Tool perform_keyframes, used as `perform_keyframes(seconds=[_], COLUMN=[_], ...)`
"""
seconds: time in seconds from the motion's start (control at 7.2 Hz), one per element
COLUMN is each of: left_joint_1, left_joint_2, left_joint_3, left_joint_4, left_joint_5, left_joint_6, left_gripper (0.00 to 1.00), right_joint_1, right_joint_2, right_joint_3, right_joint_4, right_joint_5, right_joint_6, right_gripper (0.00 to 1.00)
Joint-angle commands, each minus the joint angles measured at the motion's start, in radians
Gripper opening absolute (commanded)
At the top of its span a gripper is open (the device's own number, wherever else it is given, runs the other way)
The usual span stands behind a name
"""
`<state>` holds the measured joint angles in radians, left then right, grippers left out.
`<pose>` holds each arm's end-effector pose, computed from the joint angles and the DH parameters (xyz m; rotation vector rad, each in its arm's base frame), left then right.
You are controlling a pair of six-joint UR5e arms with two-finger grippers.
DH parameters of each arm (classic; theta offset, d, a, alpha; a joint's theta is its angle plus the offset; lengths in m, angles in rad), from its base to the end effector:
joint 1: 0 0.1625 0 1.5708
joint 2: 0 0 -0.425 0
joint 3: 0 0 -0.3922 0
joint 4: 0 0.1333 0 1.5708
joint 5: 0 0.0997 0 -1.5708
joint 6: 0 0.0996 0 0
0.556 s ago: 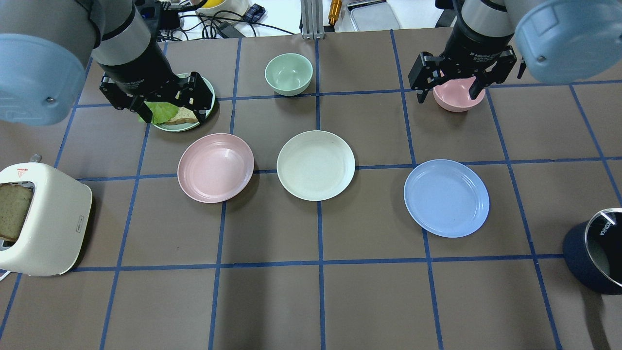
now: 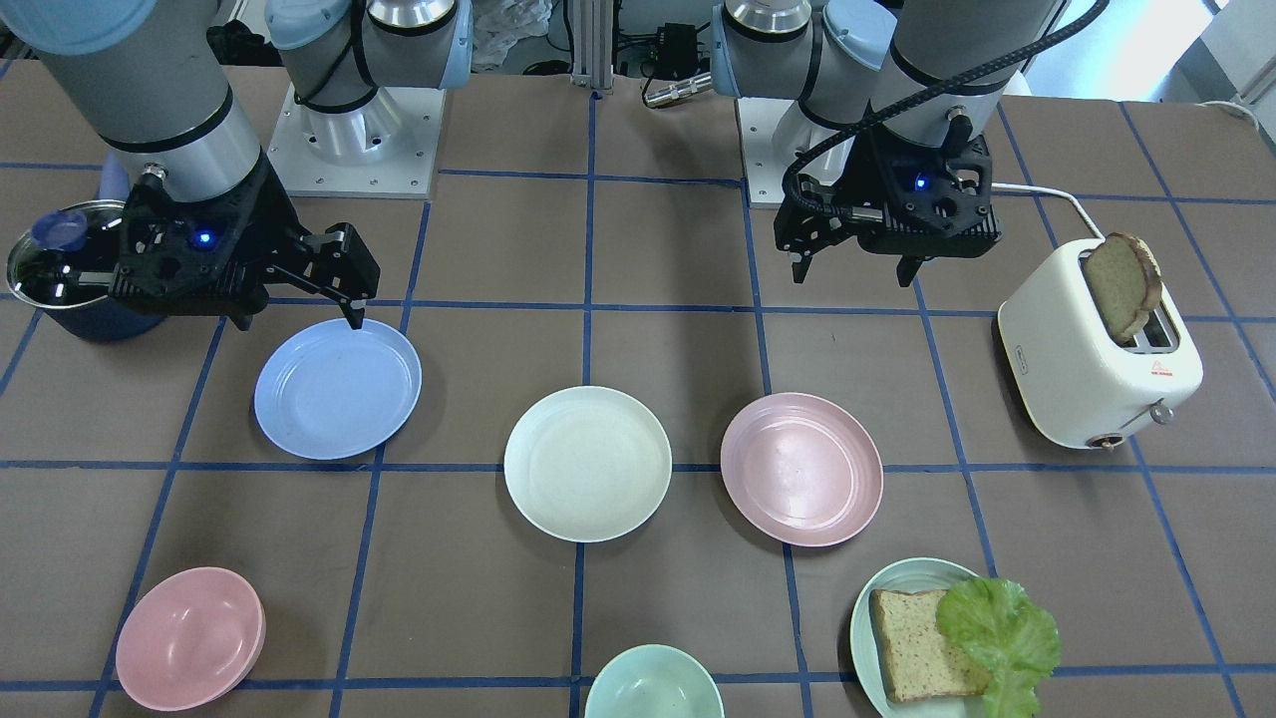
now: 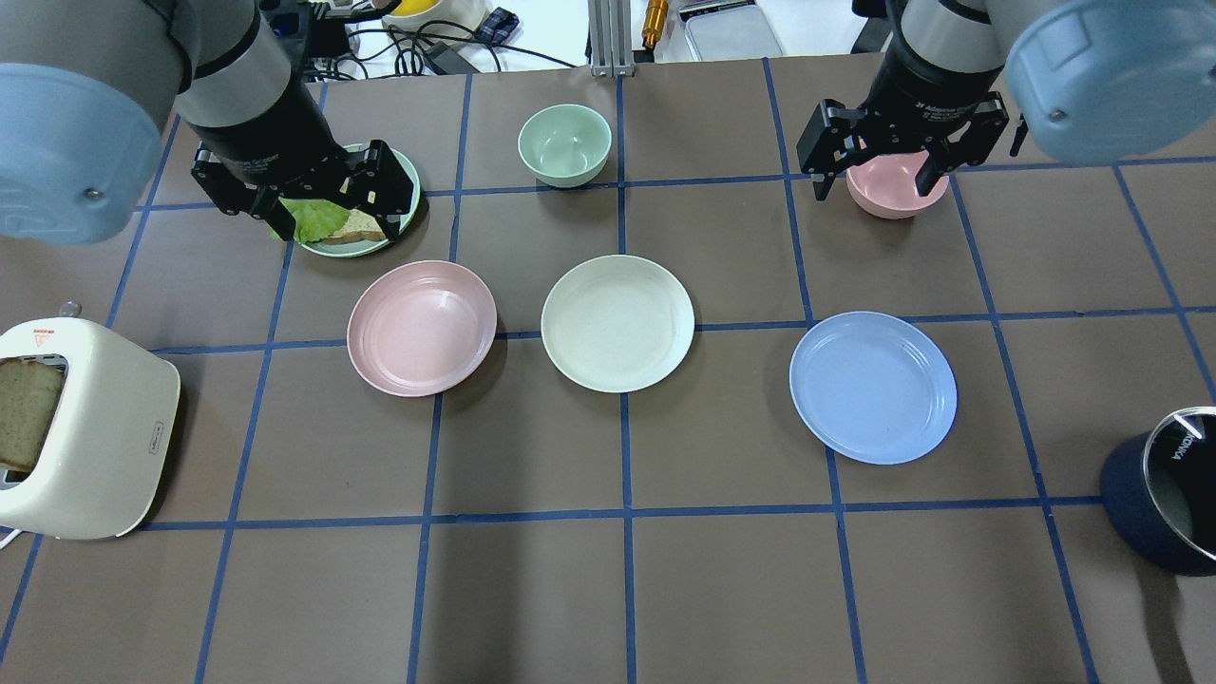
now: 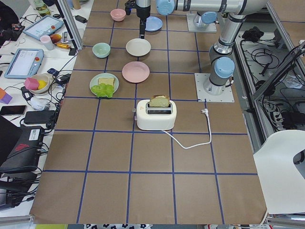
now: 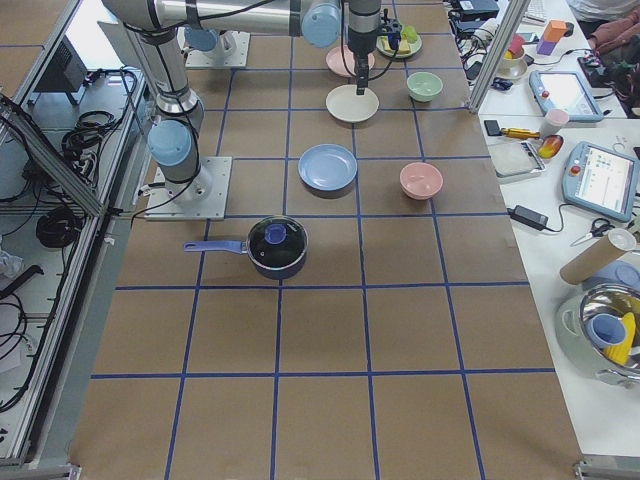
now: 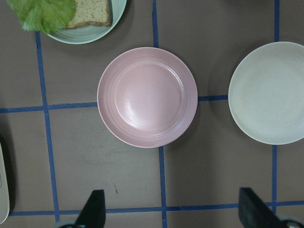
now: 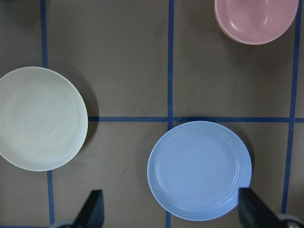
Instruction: Stack three plates with pink and blue
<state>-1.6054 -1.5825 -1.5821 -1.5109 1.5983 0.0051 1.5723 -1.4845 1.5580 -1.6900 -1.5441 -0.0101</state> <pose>-0.1478 -0.4956 0.4826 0.0610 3.1135 -0.0581 0.1368 -0.5317 0.4622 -0.0190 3.1142 -0.0714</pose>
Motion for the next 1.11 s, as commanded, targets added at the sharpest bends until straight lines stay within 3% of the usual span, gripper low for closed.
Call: perform_keyframes(seconds=[0.0, 0.69, 0.97], left_joint_1=[-0.001, 0.001, 0.001], left_joint_2=[-0.002, -0.014, -0.016], left_joint_3=[0.001, 0.025, 0.031], left_joint_4=[0.000, -0.029, -0.029], left_joint_5=[0.000, 0.002, 0.002], left_joint_6=[0.000, 0.000, 0.000], left_gripper=[1.00, 1.00, 1.00], right_joint_1=[0.000, -0.038, -0.118], right_joint_2=[0.003, 0.000, 0.009], right_joint_3=[0.004, 0.118, 0.122], right_joint_4=[0.000, -0.056, -0.050], right_joint_5=[-0.002, -0.019, -0.013], right_joint_6=[-0.001, -0.028, -0.059], right_gripper=[1.00, 1.00, 1.00])
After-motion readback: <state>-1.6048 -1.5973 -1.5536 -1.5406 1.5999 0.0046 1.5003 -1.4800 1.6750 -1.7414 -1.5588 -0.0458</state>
